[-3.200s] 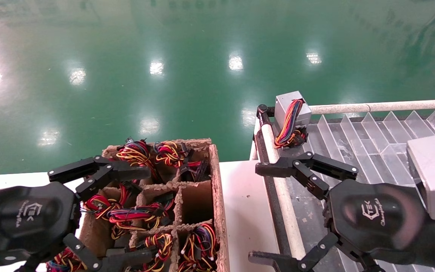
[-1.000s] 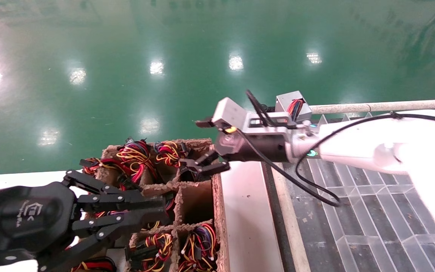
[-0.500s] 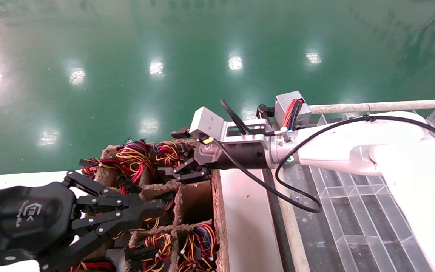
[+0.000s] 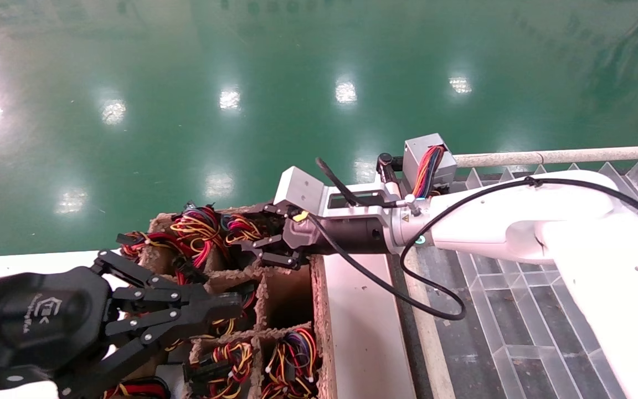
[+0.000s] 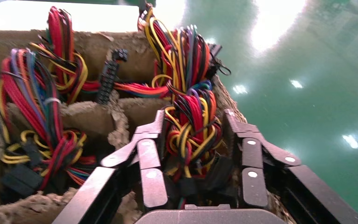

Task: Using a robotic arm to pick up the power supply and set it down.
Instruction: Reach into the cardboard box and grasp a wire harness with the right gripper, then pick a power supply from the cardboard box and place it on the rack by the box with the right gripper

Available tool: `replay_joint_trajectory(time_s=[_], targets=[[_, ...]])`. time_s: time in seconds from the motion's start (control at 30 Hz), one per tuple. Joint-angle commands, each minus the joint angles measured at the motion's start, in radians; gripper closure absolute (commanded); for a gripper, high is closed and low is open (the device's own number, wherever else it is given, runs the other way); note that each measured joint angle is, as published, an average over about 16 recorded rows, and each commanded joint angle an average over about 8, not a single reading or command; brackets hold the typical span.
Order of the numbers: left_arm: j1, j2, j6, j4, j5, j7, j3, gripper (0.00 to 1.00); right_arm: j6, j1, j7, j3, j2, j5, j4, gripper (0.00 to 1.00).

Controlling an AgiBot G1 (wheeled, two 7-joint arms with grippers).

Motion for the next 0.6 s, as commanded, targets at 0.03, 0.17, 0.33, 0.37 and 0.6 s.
replay_joint_trajectory(time_s=[0.03, 0.17, 0.33, 0.37, 0.6], targets=[[0.0, 0.0, 0.0, 0.0, 0.0, 0.0, 0.0, 1.0, 0.014, -0.004, -0.001, -0.01, 0.0, 0.005, 0.005, 1.0], [0.0, 0.0, 0.0, 0.0, 0.0, 0.0, 0.0, 1.0, 0.032, -0.004, -0.007, -0.027, 0.001, 0.017, 0.011, 1.0], [0.0, 0.0, 0.0, 0.0, 0.0, 0.0, 0.0, 1.0, 0.045, -0.002, -0.015, -0.045, 0.002, 0.034, 0.013, 1.0], [0.0, 0.0, 0.0, 0.0, 0.0, 0.0, 0.0, 1.0, 0.046, -0.002, -0.016, -0.048, 0.003, 0.038, 0.012, 1.0], [0.0, 0.0, 0.0, 0.0, 0.0, 0.0, 0.0, 1.0, 0.034, 0.005, -0.01, -0.054, 0.008, 0.081, -0.006, 1.0]])
